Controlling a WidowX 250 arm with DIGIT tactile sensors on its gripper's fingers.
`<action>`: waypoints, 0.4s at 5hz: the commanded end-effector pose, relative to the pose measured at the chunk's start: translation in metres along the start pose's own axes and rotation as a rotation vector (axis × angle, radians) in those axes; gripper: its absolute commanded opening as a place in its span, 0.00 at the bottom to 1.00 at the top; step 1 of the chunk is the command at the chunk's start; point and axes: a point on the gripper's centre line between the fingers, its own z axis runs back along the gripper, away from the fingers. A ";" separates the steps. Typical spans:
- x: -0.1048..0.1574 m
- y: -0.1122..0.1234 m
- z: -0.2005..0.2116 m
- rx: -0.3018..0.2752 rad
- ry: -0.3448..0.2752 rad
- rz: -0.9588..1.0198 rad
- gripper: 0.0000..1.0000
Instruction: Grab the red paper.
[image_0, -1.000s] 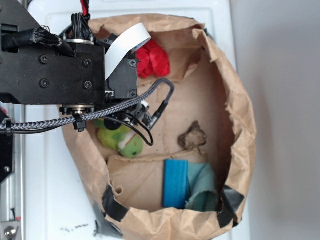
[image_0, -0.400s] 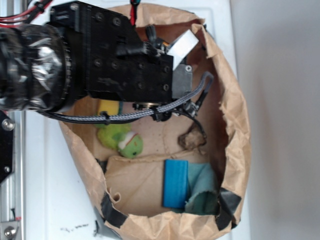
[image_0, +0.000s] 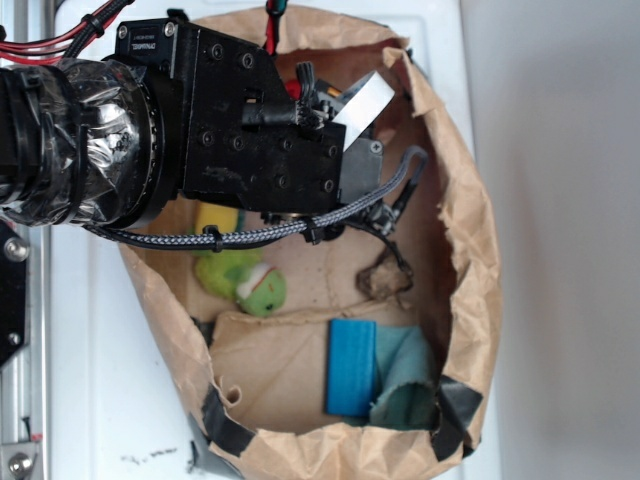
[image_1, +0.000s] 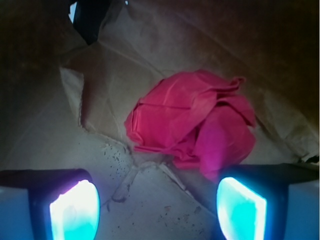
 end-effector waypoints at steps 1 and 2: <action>0.019 0.017 0.004 0.002 -0.088 0.029 1.00; 0.020 0.021 -0.001 0.045 -0.124 0.042 1.00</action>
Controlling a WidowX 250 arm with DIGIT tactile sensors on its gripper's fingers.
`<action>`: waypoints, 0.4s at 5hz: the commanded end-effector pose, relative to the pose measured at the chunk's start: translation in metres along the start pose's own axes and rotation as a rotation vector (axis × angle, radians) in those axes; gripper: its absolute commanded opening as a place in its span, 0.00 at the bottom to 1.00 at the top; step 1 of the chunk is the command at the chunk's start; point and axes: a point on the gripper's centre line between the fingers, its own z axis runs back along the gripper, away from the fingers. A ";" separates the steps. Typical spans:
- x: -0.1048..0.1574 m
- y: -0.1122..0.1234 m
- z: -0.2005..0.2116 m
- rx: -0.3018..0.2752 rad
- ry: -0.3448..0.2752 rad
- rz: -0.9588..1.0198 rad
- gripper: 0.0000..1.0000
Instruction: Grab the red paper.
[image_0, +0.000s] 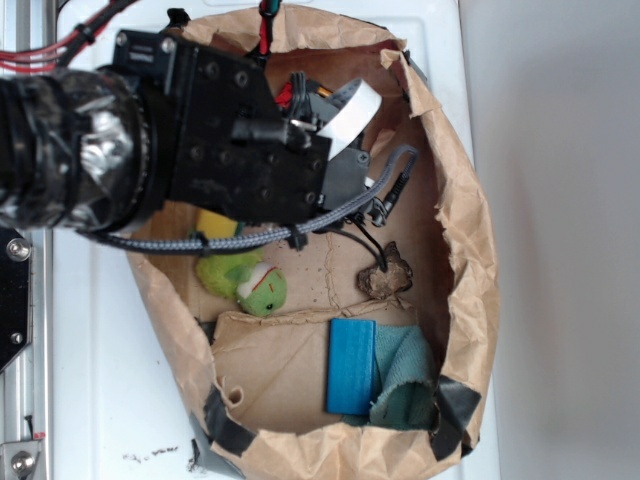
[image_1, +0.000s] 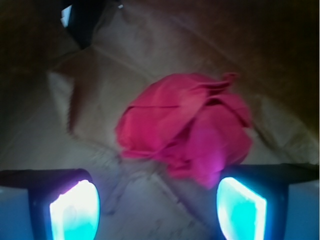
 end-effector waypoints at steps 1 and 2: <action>0.019 0.016 -0.005 0.068 -0.057 0.047 1.00; 0.024 0.020 -0.007 0.070 -0.043 0.050 1.00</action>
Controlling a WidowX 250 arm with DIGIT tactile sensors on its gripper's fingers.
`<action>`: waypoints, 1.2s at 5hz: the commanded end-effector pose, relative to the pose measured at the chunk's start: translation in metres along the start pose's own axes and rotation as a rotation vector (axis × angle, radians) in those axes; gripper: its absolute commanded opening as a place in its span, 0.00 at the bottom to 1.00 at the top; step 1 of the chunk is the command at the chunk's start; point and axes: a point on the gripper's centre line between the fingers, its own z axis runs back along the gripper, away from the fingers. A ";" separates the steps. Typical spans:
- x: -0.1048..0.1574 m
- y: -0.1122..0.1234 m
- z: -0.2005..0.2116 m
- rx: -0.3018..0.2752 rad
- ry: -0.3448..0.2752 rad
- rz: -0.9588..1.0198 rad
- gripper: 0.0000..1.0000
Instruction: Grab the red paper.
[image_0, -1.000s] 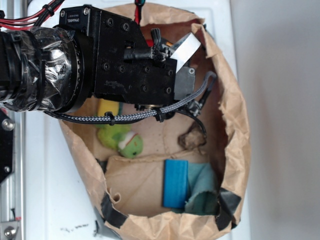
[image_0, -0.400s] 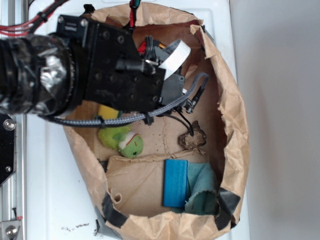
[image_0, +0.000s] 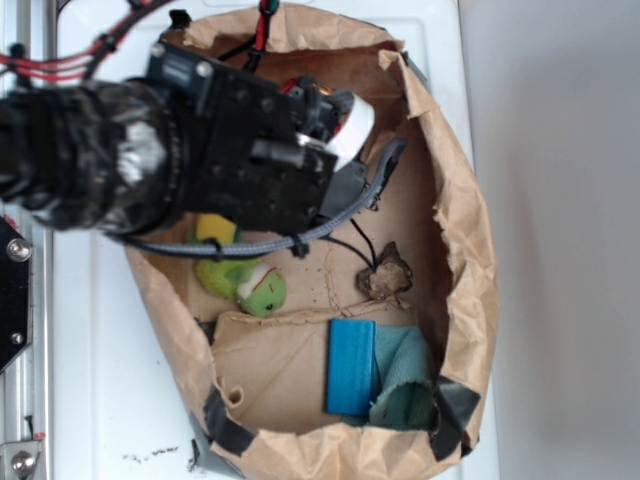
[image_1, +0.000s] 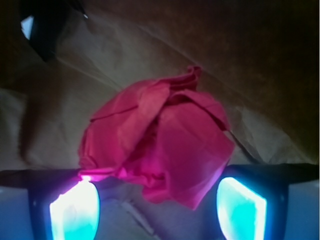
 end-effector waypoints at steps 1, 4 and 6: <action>0.035 0.008 0.000 -0.059 0.050 0.013 1.00; 0.042 -0.003 -0.020 -0.015 0.022 0.030 0.00; 0.039 -0.004 -0.017 -0.026 -0.005 0.017 0.00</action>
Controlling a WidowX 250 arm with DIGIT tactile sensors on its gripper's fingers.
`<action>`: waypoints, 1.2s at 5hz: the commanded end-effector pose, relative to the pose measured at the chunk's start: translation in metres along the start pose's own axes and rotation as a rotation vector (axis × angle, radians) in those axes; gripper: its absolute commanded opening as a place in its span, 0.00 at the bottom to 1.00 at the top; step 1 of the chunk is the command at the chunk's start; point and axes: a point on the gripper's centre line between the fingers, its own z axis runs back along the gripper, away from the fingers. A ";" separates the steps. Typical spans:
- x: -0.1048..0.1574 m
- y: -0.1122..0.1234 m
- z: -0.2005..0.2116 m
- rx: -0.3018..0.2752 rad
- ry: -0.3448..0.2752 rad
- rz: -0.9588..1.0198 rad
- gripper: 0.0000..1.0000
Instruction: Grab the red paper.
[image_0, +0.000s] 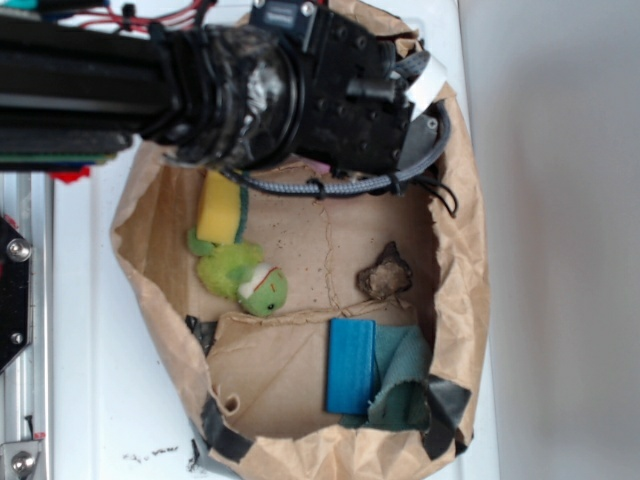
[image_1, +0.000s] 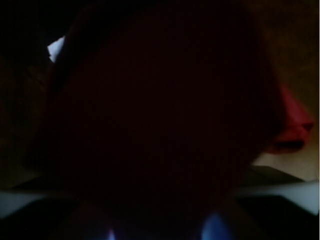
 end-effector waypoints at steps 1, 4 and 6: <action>0.005 0.015 0.020 -0.046 0.015 -0.032 0.00; -0.003 0.023 0.070 -0.172 0.114 -0.104 0.00; -0.005 0.026 0.080 -0.202 0.150 -0.154 0.00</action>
